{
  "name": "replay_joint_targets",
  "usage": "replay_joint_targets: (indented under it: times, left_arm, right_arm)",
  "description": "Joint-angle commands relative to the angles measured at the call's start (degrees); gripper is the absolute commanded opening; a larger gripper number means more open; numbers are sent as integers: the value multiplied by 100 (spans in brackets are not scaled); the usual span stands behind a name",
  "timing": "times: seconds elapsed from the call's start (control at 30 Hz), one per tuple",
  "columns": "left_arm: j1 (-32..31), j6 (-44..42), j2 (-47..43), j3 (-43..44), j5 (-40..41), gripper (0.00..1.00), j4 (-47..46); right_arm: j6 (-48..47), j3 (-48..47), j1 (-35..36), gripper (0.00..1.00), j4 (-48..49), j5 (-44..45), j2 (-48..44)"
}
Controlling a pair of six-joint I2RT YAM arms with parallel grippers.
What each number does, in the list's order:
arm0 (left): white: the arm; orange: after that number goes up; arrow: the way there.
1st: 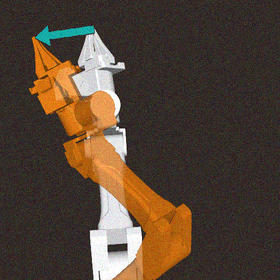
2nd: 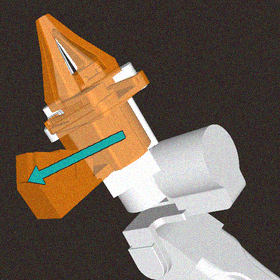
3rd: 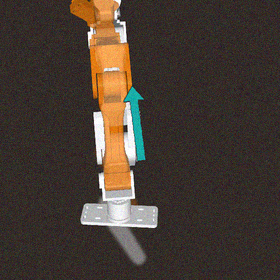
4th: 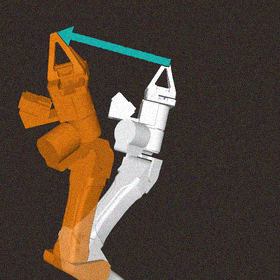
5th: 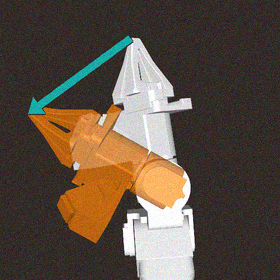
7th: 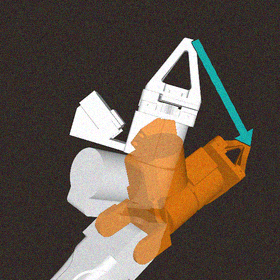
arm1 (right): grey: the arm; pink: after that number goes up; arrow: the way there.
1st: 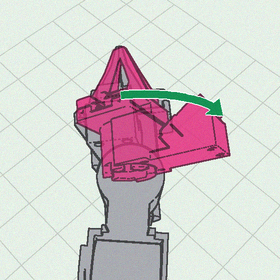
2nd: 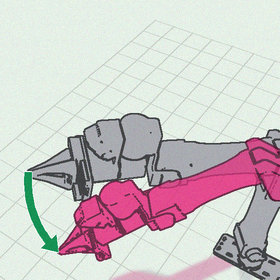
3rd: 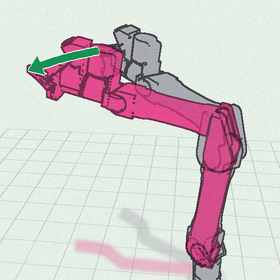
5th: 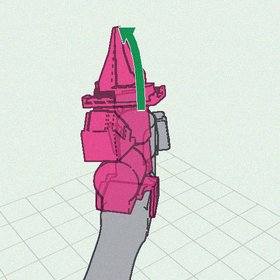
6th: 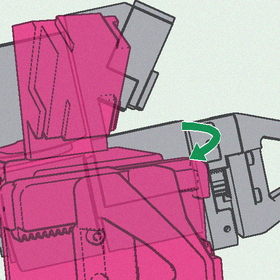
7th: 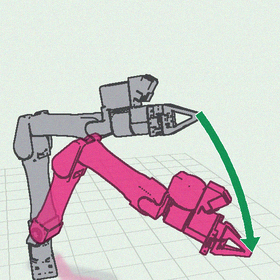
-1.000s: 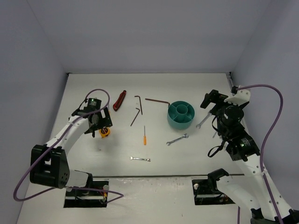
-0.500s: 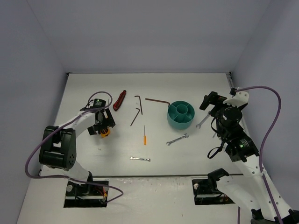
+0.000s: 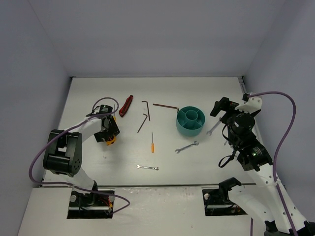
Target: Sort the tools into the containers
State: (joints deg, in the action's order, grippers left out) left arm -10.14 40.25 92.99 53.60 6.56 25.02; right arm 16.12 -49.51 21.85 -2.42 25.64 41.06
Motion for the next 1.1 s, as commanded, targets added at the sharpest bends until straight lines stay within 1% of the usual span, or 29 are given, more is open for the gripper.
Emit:
replay_joint_targets:
  times: [0.0, 0.1, 0.13, 0.2, 0.27, 0.47, 0.6, 0.7, 0.77, 0.87, 1.0, 1.07]
  left_arm:
    - [-47, 97, -185, -13, 100, 62, -102]
    - [-50, 115, -262, -34, 101, 51, -102]
    - [-50, 107, -264, -34, 76, 51, -94]
    - [-50, 115, -321, -41, 8, 45, -115]
    - [-50, 124, -427, -56, -23, 42, -115]
    - [-50, 141, -1270, -62, -396, 41, -127]
    - [-188, -98, -2087, 15, -893, 41, -406]
    - [-426, -514, -2617, 62, -1279, 41, -779]
    - [-575, -794, -2861, 23, -1580, 41, -1193]
    - [-841, -1400, -3332, -77, -1748, 41, -1625]
    - [-1076, -2103, -3629, -65, -1963, 41, -1942]
    - [-1183, -2426, -3745, -61, -2186, 41, -2073]
  right_arm:
    - [55, -32, 48, 100, 356, 6, 31]
    - [57, -41, 39, 100, 356, -15, 42]
    - [49, -49, 47, 100, 356, -16, 42]
    - [49, -41, 48, 100, 347, -24, 44]
    - [57, -36, 48, 100, 347, -53, 30]
    - [-62, -125, 57, 100, 356, -661, 98]
    - [-168, -306, 59, 100, 356, -1603, 420]
    - [-141, -454, 65, 100, 356, -2336, 742]
    - [-106, -602, 65, 100, 350, -2696, 1011]
    - [-3, -868, 110, 100, 356, -3516, 1388]
    - [160, -1210, 293, 100, 360, -4178, 1791]
    - [234, -1352, 427, 100, 364, -4367, 2012]
